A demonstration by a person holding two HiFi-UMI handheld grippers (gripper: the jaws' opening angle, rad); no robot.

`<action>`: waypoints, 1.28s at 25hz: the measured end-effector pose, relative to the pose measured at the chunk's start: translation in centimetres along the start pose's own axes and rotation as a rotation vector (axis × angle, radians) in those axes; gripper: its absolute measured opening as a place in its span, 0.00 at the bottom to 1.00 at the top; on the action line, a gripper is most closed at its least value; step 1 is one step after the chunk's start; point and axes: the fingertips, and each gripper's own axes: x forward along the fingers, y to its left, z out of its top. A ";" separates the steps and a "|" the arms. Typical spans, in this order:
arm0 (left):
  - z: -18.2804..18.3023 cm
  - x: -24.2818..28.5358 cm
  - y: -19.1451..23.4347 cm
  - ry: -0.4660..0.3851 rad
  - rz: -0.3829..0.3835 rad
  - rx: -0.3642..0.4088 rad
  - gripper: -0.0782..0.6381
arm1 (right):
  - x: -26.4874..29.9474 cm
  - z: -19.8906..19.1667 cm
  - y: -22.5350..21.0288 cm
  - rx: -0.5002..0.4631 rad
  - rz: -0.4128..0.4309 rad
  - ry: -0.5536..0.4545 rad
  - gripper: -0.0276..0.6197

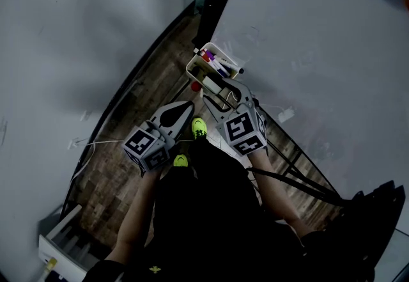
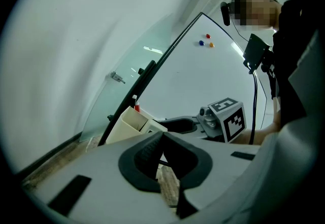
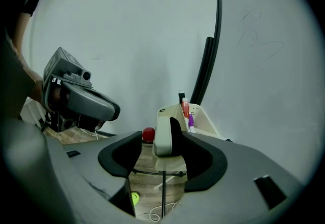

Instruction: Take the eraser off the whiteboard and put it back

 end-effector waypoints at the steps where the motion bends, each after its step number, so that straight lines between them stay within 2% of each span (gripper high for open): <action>1: 0.0 -0.1 0.0 0.002 0.000 0.002 0.14 | 0.1 0.0 -0.1 -0.001 -0.005 0.004 0.41; 9: 0.0 -0.3 0.0 0.001 0.008 0.008 0.14 | 0.3 -0.3 -1.0 -0.034 -0.043 0.013 0.31; 32: 0.3 -0.3 -0.8 0.017 -0.006 0.031 0.14 | -0.4 0.6 -1.1 0.007 -0.037 -0.016 0.30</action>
